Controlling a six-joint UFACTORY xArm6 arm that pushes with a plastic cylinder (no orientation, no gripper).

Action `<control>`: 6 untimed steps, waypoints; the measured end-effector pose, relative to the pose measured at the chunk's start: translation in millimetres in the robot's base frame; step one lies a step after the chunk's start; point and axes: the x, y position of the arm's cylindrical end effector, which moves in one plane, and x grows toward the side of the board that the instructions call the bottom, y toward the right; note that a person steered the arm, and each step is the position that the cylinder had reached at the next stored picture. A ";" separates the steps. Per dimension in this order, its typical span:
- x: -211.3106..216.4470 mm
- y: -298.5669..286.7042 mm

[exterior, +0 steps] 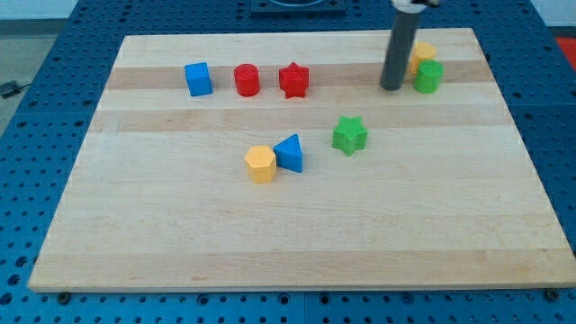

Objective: Push the blue triangle slightly to the down

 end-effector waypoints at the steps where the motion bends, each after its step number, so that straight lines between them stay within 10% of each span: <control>1: 21.1 -43.3; 6: 149.4 -96.4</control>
